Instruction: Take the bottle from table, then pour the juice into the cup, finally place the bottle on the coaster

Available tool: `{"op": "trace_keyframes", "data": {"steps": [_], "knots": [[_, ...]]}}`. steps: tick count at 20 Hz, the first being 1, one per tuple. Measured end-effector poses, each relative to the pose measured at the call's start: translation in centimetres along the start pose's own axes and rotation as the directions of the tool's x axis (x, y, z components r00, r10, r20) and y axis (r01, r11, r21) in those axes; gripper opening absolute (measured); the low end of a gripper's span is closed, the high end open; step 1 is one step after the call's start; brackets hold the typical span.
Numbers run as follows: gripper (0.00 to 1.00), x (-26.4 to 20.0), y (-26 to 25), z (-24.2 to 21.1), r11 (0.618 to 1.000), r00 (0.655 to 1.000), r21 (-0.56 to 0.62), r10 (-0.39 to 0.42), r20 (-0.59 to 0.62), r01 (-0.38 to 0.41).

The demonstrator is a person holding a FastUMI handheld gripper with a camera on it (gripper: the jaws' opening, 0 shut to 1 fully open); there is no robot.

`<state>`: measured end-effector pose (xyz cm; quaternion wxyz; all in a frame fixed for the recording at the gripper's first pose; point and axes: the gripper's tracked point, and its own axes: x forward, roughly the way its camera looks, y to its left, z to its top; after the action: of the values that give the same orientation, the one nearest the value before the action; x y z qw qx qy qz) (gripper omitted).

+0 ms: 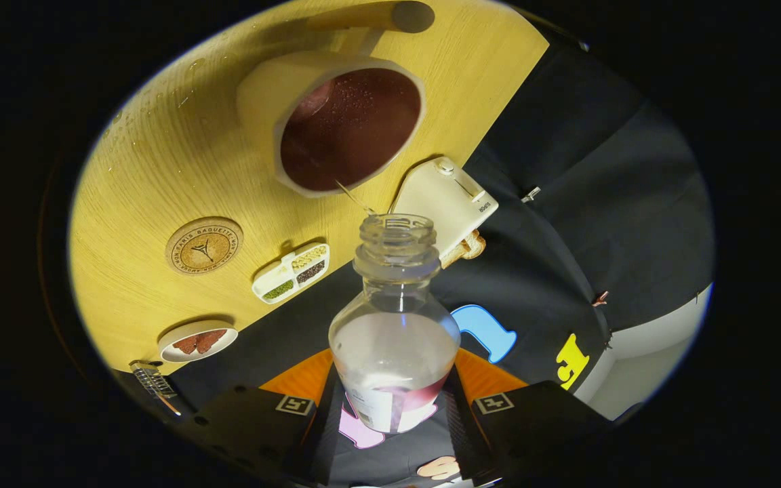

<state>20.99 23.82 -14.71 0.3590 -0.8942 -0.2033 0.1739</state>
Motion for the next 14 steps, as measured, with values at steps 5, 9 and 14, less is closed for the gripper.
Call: {"op": "trace_keyframes", "data": {"steps": [5,9,14], "knots": [[0.70,-0.17,-0.22,0.52,1.000,1.000,0.006,0.011,0.004,-0.011],[0.71,-0.10,-0.20,0.72,1.000,1.000,0.009,0.020,0.000,-0.020],[0.71,-0.56,-0.24,0.99,0.999,0.999,0.012,0.037,0.000,-0.037]]}}
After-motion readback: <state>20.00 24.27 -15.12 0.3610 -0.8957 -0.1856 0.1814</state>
